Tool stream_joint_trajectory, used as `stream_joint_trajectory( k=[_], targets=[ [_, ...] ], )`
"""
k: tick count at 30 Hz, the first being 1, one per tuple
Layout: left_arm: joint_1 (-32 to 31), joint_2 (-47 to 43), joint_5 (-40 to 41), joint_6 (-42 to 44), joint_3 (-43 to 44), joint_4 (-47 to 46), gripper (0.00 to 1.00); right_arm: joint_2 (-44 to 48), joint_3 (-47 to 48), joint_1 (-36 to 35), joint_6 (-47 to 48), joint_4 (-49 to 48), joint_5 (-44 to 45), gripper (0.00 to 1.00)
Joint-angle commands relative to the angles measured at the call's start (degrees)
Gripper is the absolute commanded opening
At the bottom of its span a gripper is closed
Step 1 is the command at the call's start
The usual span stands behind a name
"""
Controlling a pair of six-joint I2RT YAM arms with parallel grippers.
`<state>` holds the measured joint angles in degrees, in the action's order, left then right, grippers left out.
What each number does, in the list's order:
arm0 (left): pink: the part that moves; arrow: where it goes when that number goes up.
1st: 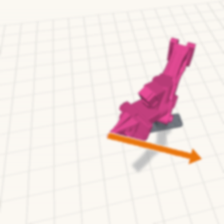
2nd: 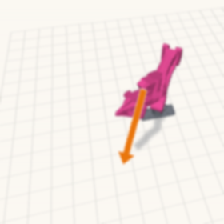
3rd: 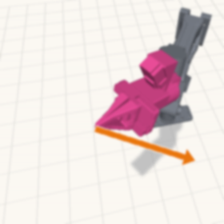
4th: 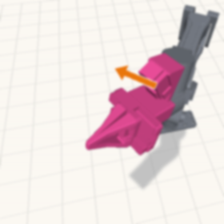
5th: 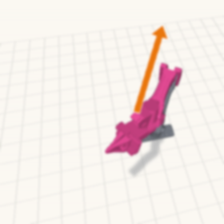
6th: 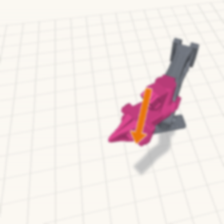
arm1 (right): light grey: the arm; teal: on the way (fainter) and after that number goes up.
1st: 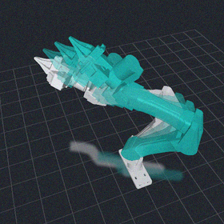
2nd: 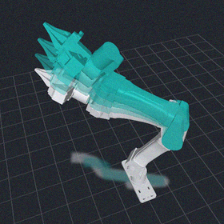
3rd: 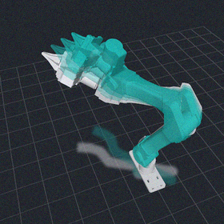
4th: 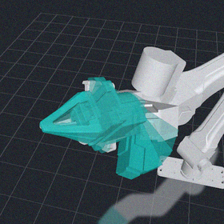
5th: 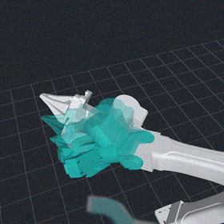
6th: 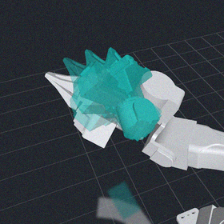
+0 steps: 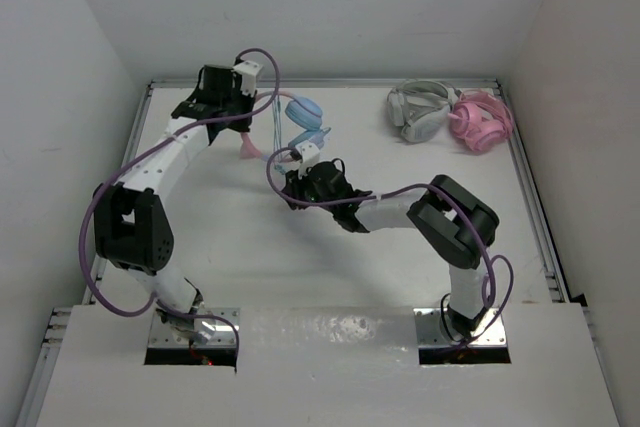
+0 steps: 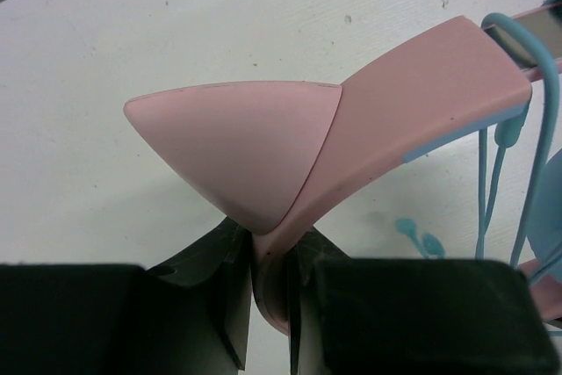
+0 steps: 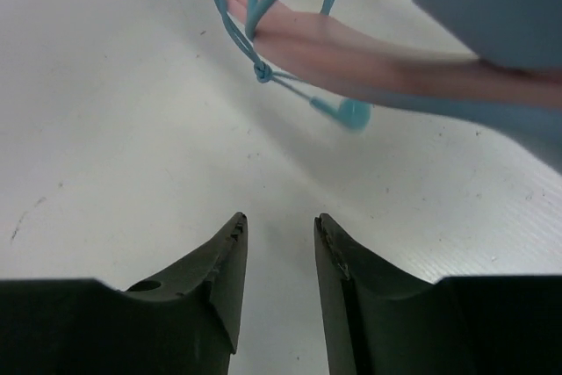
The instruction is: Wrap the headphones
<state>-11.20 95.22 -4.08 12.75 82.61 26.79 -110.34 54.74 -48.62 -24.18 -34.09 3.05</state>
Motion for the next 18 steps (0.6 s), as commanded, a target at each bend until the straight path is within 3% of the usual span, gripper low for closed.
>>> stream_joint_trajectory(
  k=[1,7,10,14,16,18],
  targets=[
    [0.48,-4.69,-2.26,-0.81,2.12,-3.85,0.00,1.09,-1.82,-0.07,-0.08,-8.35,-0.23,0.38],
    [0.48,-2.24,1.87,3.93,3.35,-0.78,0.00,7.23,-10.25,-0.16,4.40,-12.41,-7.07,0.54],
    [0.48,-1.18,2.76,5.44,3.96,0.28,0.00,13.11,-13.42,-0.07,7.48,-7.43,-12.16,0.60],
    [0.48,0.31,1.27,6.23,5.37,2.30,0.00,23.13,-12.65,-0.07,11.79,7.95,-14.04,0.55],
    [0.48,1.54,0.30,6.76,6.68,4.14,0.00,27.35,-11.16,-0.16,11.71,14.62,-11.33,0.46],
    [0.39,2.16,-0.14,7.02,7.65,4.94,0.00,31.76,-9.22,-0.16,11.00,18.60,-5.46,0.46]
  ],
)
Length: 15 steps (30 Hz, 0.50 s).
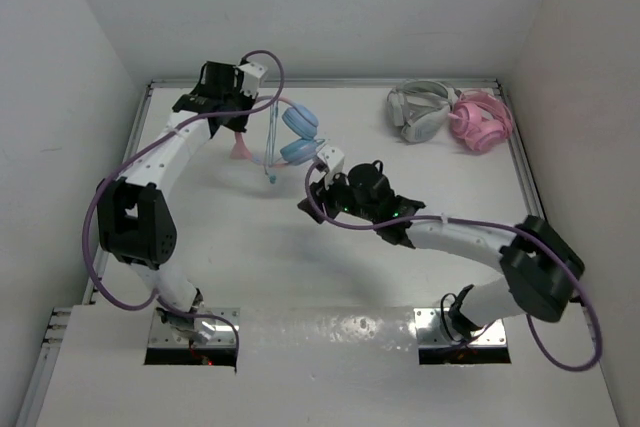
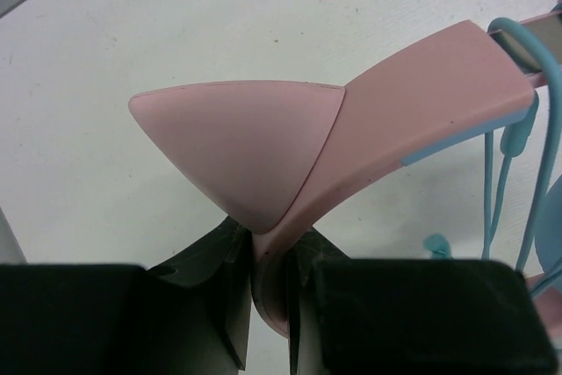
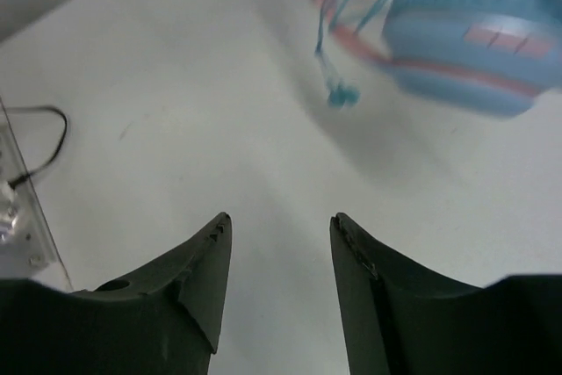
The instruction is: Wrap the headphones
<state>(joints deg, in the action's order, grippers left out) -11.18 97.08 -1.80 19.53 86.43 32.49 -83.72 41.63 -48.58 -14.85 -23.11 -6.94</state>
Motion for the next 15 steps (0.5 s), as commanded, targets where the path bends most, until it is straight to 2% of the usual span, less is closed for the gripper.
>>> stream_joint_trajectory(
  k=[1,2,3,8,12,15],
  targets=[
    [0.37,0.48,-2.59,0.16,3.92,-0.41,0.00,6.11,7.03,-0.12,2.02,11.73,6.48,0.49],
    [0.37,0.31,-2.85,0.07,3.66,-0.41,0.00,6.03,9.24,-0.20,2.37,14.04,9.72,0.54],
    [0.28,-0.04,-3.29,-0.02,3.39,-0.41,0.00,5.68,13.26,-0.20,3.50,17.37,11.32,0.64],
    [-0.68,-0.57,-3.38,-0.37,2.95,-0.06,0.00,-0.89,22.43,-0.20,9.39,18.89,22.29,0.86],
    [-1.47,-1.19,-2.94,-0.46,2.34,-0.06,0.00,-9.69,33.30,-0.03,19.39,21.25,28.63,0.92],
    [-1.74,-1.80,-2.77,-0.46,1.90,-0.06,0.00,-17.07,41.67,0.93,23.01,24.77,29.97,0.94]
  ],
)
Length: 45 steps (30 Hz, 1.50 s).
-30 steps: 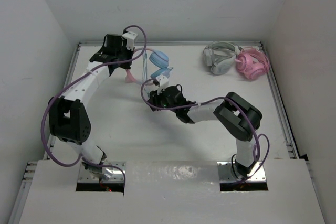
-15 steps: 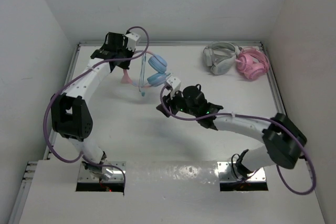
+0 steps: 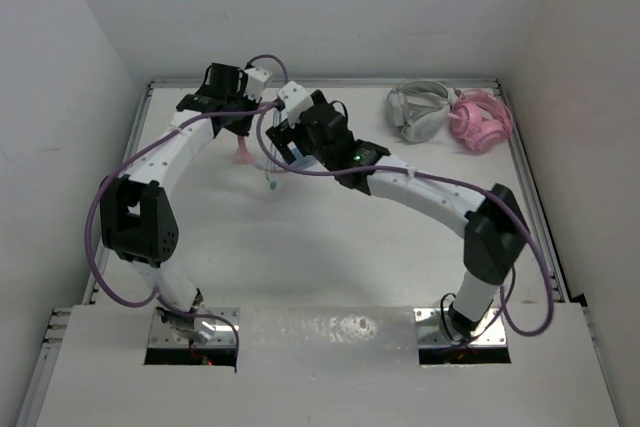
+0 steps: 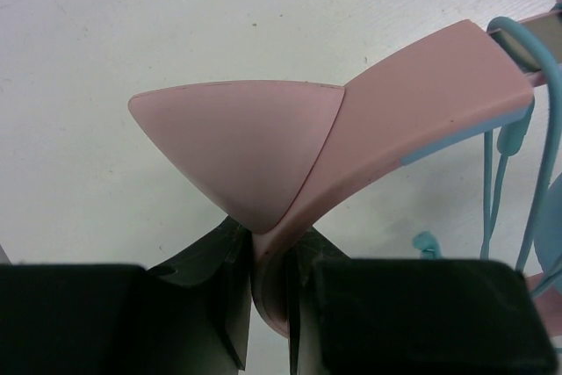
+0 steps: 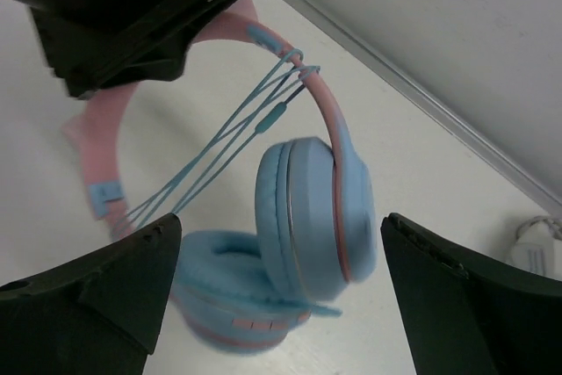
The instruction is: Wrap the headphones
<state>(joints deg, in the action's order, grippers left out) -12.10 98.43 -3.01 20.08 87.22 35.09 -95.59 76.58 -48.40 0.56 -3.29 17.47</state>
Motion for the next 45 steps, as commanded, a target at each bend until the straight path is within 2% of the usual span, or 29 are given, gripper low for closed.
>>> stream_joint_trajectory(
  k=[1,5,10,14,15,16,18,19,22,25,27,30,32,35,39,42,45],
  targets=[
    [-0.82,-3.33,-1.48,-0.92,0.85,-2.75,0.00,-6.70,8.57,1.20,7.88,5.92,4.77,0.94],
    [-1.00,-4.30,-1.39,-0.65,-0.12,-2.92,0.00,-12.50,15.95,2.78,8.76,7.33,3.97,0.92],
    [-1.09,-4.92,-2.44,-0.39,-0.65,-2.57,0.00,-17.77,21.06,4.72,8.06,9.17,1.16,0.71],
    [-1.17,-5.00,-3.67,-0.30,-0.65,-2.05,0.00,-20.68,22.65,4.90,9.20,9.97,0.72,0.64],
    [-1.17,-5.00,-3.94,-0.21,-0.56,-1.87,0.00,-21.12,22.83,4.90,9.20,10.06,0.63,0.60],
    [-1.17,-5.00,-4.20,0.05,-0.47,-1.78,0.00,-21.48,23.00,4.98,9.20,10.06,0.63,0.46],
    [-1.17,-5.09,-4.90,0.40,-0.39,-1.17,0.00,-22.18,23.44,5.25,8.50,10.14,0.54,0.29],
    [-1.09,-5.18,-5.34,0.58,-0.38,-0.64,0.00,-22.27,23.53,5.33,8.15,10.49,0.28,0.16],
    [-1.17,-5.36,-5.52,1.10,0.05,-0.11,0.00,-21.40,23.01,6.13,6.04,11.37,-1.39,0.00],
    [-1.17,-5.44,-5.17,1.37,0.23,-0.29,0.06,-20.60,23.53,8.14,0.88,14.69,-5.24,0.00],
    [-1.17,-5.53,-5.26,1.37,0.23,-0.72,0.16,-20.34,24.32,9.72,-3.34,17.16,-11.91,0.00],
    [-1.17,-5.62,-5.52,1.11,0.84,-0.99,0.24,-19.90,24.41,13.50,-11.09,19.55,-21.74,0.00],
    [-1.17,-5.62,-5.87,0.93,1.02,-1.25,0.27,-19.46,23.54,15.00,-14.16,19.81,-23.27,0.00],
    [-1.17,-5.71,-6.22,0.75,1.20,-1.60,0.35,-18.93,22.04,15.18,-14.36,20.25,-20.65,0.00],
    [-1.17,-5.88,-7.19,0.14,1.72,-1.69,0.58,-19.19,21.42,16.32,-17.25,21.39,-20.46,0.00],
    [-1.17,-6.50,-9.64,-0.82,2.25,-2.22,0.74,-19.11,19.67,18.43,-21.29,20.35,-24.32,0.00],
    [-1.17,-7.64,-10.88,-1.62,2.43,-3.10,0.82,-18.67,16.68,21.41,-26.30,17.88,-30.12,0.00]
  ],
)
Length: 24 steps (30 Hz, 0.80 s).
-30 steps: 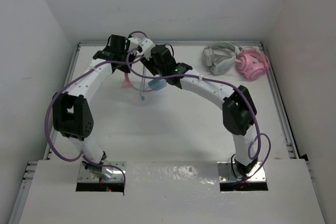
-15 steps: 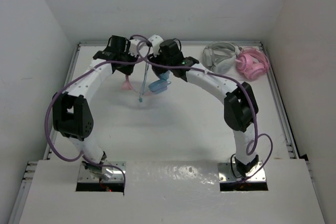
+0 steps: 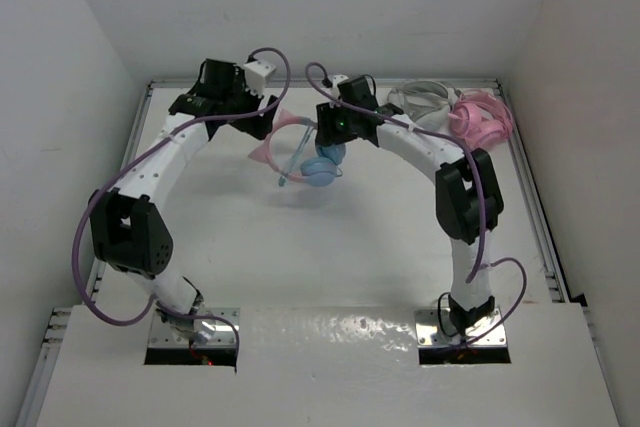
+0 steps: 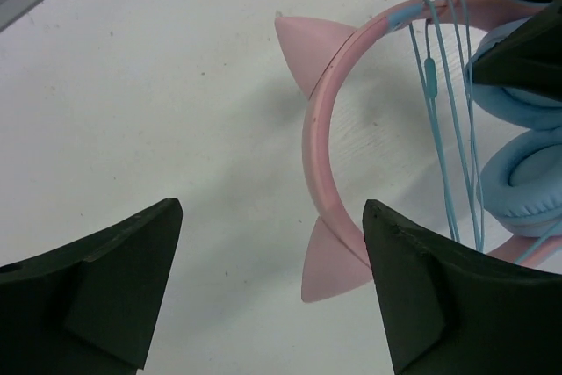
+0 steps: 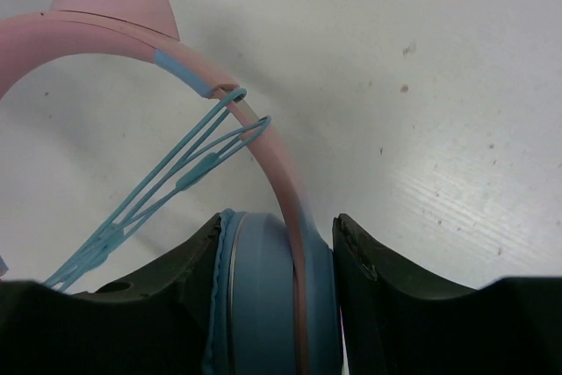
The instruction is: Wrap the headphones
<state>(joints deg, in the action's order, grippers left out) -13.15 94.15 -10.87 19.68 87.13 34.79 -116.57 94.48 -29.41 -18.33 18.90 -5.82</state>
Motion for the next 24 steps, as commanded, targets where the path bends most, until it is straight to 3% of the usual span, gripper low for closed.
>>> stream_joint_trajectory(
  k=[1,5,12,17,24],
  targets=[
    [-0.12,-3.97,-3.01,-1.31,2.69,-2.71,0.82,2.75,-2.70,3.64,-9.17,-5.09,-7.96,0.00],
    [0.31,-5.64,-2.22,-0.88,1.38,-3.76,0.82,6.79,-8.59,6.37,-10.32,-5.80,-9.12,0.00],
    [1.81,-8.54,-2.48,-0.70,-4.33,-7.80,0.82,21.90,-33.26,18.48,-19.19,-17.29,-14.39,0.00],
    [2.69,-8.89,-4.15,-0.70,-7.24,-9.21,0.82,31.39,-44.63,26.14,-21.13,-18.72,-13.16,0.00],
    [3.65,-8.54,-5.82,-0.70,-9.00,-10.35,0.82,42.29,-57.90,43.79,-21.93,-20.57,-12.81,0.00]
  ],
)
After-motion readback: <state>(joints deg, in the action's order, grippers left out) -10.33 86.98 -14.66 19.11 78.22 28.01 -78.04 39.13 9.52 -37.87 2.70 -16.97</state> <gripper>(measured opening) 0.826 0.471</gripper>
